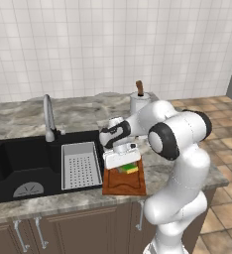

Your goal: Pick up the sponge from the counter and clean the cutting board by briefly scrubbing or pressing down on the cutting board. Once finished, release the sponge.

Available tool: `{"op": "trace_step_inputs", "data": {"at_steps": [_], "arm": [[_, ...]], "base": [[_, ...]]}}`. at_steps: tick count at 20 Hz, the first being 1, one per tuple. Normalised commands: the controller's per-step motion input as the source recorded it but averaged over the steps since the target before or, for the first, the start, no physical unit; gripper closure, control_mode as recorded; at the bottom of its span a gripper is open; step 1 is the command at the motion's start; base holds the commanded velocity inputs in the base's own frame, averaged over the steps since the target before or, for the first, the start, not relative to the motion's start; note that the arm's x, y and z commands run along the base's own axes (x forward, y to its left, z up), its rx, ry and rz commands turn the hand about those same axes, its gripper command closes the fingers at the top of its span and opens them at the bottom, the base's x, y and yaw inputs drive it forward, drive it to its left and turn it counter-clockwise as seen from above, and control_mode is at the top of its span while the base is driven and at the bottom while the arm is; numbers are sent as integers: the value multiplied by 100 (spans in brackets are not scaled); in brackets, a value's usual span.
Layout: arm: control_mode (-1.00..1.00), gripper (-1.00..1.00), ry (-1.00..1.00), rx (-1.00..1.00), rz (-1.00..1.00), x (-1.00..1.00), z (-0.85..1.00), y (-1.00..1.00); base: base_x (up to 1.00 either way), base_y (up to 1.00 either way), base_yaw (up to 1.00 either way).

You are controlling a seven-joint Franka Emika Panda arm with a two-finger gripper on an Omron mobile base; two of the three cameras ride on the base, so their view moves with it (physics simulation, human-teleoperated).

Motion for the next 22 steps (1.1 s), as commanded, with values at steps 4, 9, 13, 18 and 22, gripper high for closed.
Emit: {"op": "trace_step_inputs", "data": {"at_steps": [4, 9, 13, 18, 22], "arm": [[-100, 100, 0, 0, -9, -88, -4, 11], [-100, 100, 0, 0, -9, -68, 0, 20], [-100, 100, 0, 0, -9, -48, 0, 24], [-100, 100, 0, 0, -10, -6, 0, 26], [-100, 100, 0, 0, -8, 27, 0, 11]], "base": [[0, 0, 0], [0, 0, 0], [0, 0, 0], [0, 0, 0], [0, 0, 0]]}}
